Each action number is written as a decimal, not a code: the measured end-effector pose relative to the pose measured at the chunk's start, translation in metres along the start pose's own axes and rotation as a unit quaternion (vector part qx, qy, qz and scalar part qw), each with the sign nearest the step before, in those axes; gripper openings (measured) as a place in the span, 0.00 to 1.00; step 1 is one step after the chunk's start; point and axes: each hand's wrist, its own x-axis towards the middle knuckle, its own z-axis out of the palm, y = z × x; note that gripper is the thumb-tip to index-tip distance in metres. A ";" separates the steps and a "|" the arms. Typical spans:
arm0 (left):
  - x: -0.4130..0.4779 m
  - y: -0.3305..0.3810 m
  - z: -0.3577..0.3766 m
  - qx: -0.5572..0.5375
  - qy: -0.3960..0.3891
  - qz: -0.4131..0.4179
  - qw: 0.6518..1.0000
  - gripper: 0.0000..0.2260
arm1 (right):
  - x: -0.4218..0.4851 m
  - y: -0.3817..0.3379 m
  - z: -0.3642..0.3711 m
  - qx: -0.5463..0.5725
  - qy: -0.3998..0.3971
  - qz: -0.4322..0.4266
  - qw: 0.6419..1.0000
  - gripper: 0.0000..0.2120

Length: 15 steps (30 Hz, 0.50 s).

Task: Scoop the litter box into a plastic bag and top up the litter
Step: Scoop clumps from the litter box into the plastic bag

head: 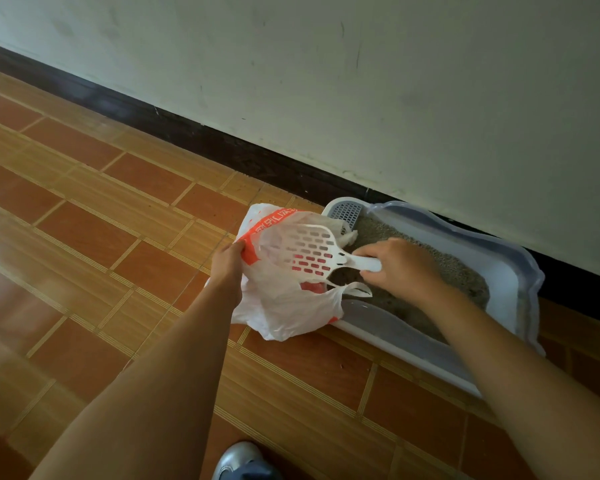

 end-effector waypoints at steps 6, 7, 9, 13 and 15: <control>-0.007 0.002 0.019 -0.010 0.005 -0.006 1.000 0.14 | -0.024 0.025 -0.019 0.164 -0.006 0.074 0.984 0.17; -0.008 0.002 0.022 -0.003 0.003 -0.010 1.000 0.15 | -0.027 0.029 -0.022 0.178 -0.001 0.082 0.981 0.17; -0.009 0.002 0.029 0.009 -0.005 -0.008 1.000 0.16 | -0.033 0.038 -0.024 0.194 0.029 0.100 0.975 0.18; -0.010 0.002 0.044 0.020 -0.014 0.007 1.000 0.15 | -0.046 0.063 -0.025 0.199 0.118 0.180 0.956 0.18; -0.007 -0.001 0.048 0.035 -0.009 0.011 0.999 0.16 | -0.053 0.080 -0.025 0.149 0.113 0.228 0.956 0.16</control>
